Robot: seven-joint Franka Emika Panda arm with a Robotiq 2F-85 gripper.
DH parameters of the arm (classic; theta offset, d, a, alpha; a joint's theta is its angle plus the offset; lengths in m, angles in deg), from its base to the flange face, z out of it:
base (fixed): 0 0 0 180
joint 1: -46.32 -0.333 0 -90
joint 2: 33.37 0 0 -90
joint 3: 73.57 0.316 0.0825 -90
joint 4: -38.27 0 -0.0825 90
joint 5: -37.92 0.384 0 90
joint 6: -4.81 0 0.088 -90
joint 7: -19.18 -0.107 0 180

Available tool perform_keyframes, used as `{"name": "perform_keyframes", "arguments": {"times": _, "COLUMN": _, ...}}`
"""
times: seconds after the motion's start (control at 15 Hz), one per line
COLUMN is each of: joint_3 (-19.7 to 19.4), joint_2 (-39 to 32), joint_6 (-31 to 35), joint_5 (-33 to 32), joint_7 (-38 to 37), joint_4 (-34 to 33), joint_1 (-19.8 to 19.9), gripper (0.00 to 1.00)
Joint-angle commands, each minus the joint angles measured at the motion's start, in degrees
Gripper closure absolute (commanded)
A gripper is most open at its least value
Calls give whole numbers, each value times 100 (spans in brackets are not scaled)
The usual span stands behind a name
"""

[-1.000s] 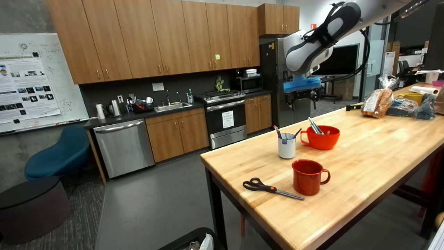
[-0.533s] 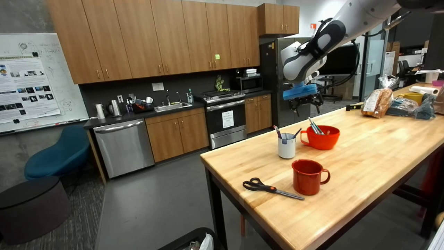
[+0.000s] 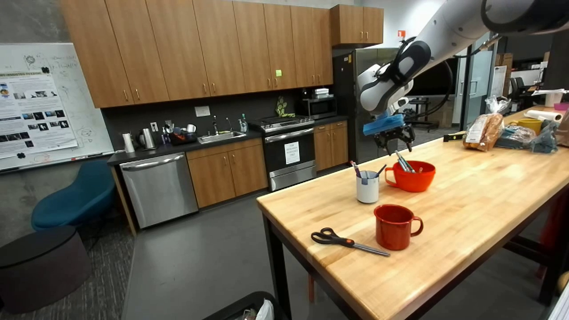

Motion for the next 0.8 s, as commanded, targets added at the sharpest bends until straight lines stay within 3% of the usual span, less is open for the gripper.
{"name": "perform_keyframes", "arguments": {"times": 0.0, "joint_3": -106, "joint_2": -149, "joint_6": -331, "joint_5": 1, "joint_7": -65, "joint_4": -285, "joint_1": -108, "gripper": 52}}
{"name": "perform_keyframes", "arguments": {"times": 0.4, "joint_3": -103, "joint_2": -180, "joint_6": -535, "joint_5": 6, "joint_7": -44, "joint_4": -403, "joint_1": -139, "gripper": 98}}
{"name": "perform_keyframes", "arguments": {"times": 0.73, "joint_3": -83, "joint_2": -9, "joint_6": -615, "joint_5": -7, "joint_7": -1, "joint_4": -417, "joint_1": -162, "gripper": 98}}
